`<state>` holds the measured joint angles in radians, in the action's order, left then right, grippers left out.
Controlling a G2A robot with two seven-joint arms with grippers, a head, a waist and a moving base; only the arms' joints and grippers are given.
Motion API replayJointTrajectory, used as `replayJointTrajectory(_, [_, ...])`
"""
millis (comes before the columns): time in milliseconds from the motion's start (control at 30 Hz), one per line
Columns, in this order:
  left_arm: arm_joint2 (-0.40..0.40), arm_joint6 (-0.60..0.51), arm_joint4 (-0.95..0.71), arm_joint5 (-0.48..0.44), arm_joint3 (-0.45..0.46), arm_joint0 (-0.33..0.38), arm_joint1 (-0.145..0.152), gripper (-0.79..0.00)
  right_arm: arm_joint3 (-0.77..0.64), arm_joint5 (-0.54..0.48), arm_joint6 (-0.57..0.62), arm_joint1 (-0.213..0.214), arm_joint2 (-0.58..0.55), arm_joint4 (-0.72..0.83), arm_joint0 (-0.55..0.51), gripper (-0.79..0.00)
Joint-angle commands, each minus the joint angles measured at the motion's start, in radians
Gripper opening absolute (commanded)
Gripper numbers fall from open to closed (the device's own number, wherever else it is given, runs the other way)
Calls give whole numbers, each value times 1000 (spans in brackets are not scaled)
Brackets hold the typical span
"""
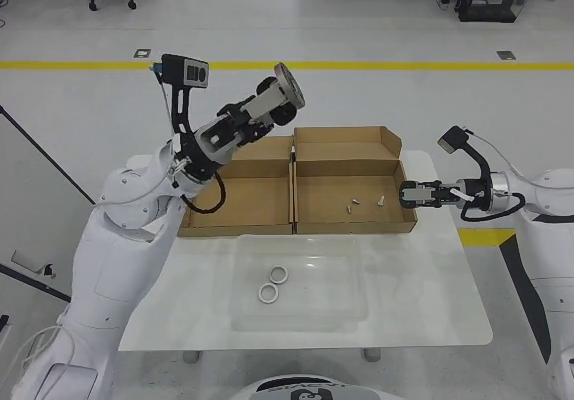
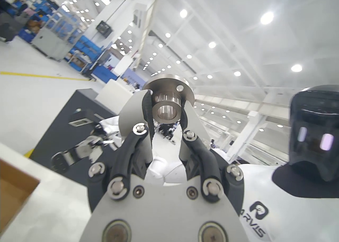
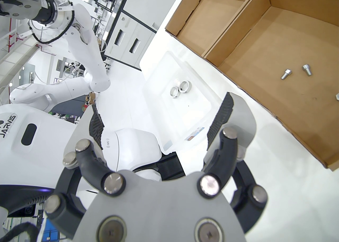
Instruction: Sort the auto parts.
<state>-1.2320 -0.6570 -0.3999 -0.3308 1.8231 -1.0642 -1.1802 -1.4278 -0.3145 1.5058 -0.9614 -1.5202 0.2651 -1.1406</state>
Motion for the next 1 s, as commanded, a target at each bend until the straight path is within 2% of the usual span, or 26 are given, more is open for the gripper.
replayJointTrajectory(0, [-15,-17,77,40,2,-8,6,-785,0,0,0,0,0,0,0,0])
replayJointTrajectory(200, [-59,-107,353,163,29,-24,30,-785,0,0,0,0,0,0,0,0])
replayJointTrajectory(400, [-69,-206,547,211,28,9,47,-785,0,0,0,0,0,0,0,0])
replayJointTrajectory(733, [-10,-421,853,264,-38,107,67,-785,0,0,0,0,0,0,0,0])
replayJointTrajectory(967, [66,-521,927,255,-121,176,66,-785,0,0,0,0,0,0,0,0])
